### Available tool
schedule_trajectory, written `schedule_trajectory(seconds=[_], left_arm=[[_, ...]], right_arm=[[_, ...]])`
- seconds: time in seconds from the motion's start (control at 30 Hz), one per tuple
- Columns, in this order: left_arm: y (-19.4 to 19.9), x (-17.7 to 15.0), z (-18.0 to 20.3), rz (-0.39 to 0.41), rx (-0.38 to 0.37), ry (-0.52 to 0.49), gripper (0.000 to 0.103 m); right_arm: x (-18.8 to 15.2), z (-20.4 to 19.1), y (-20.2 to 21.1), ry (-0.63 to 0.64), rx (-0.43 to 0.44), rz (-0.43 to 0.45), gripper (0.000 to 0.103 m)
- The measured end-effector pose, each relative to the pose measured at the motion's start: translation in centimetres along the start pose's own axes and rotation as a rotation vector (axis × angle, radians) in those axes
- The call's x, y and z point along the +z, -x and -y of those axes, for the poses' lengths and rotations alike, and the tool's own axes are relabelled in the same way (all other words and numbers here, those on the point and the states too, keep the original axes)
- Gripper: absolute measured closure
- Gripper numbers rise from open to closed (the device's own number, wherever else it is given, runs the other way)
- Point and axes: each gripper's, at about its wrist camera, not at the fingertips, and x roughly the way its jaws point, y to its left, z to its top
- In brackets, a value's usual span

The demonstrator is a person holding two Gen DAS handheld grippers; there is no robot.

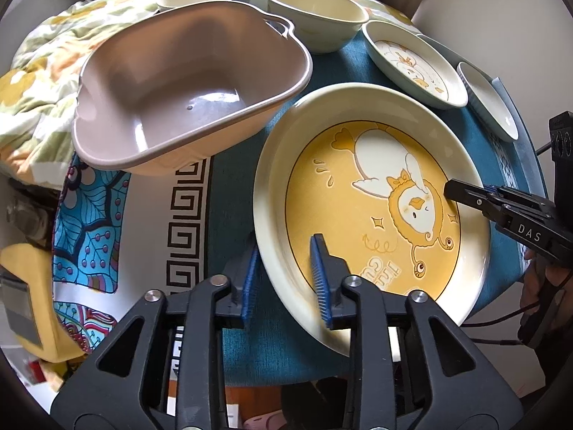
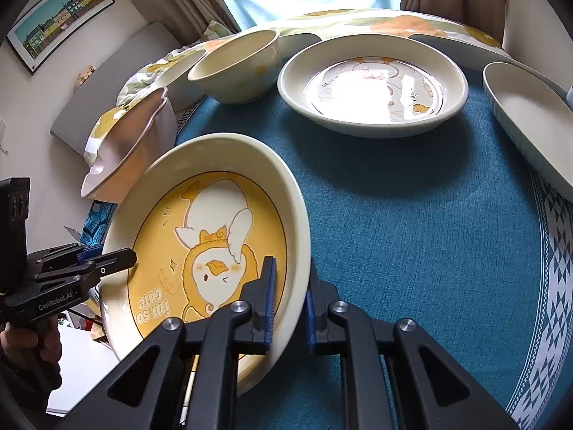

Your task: Organize plates and bowls

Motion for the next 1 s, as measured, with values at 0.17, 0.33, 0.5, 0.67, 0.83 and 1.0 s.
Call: schedule_trajectory(seconds=[0.17, 0.33, 0.5, 0.67, 0.83, 1.0], left_arm=[[0.6, -0.1, 0.2, 0.047, 0.010, -0.002, 0.035], [1.0, -0.4, 0.1, 0.039, 0.041, -0.007, 0.035], [3.5, -0.8, 0.8, 0.056, 0.065, 0.011, 0.035], [8.6, -0.9, 4.2, 0.122, 0.057, 0.000, 0.035], [13.9, -0.4, 9.3, 0.235, 0.015, -0.030, 0.002], [15.7, 1.2, 15.1, 0.287, -0.063, -0.110, 0.000]], right_arm=[[0.1, -0.7, -0.3, 0.040, -0.013, -0.002, 0.087], [0.0, -0.7, -0.1, 0.048, -0.031, 0.008, 0.086], [-0.3, -0.1, 2.1, 0.037, -0.039, 0.027, 0.086], [-0.6, -0.3, 8.0, 0.040, -0.020, 0.113, 0.086], [-1.1, 0.2, 14.1, 0.047, -0.036, 0.201, 0.041], [-1.8, 2.2, 19.2, 0.049, -0.072, 0.288, 0.006]])
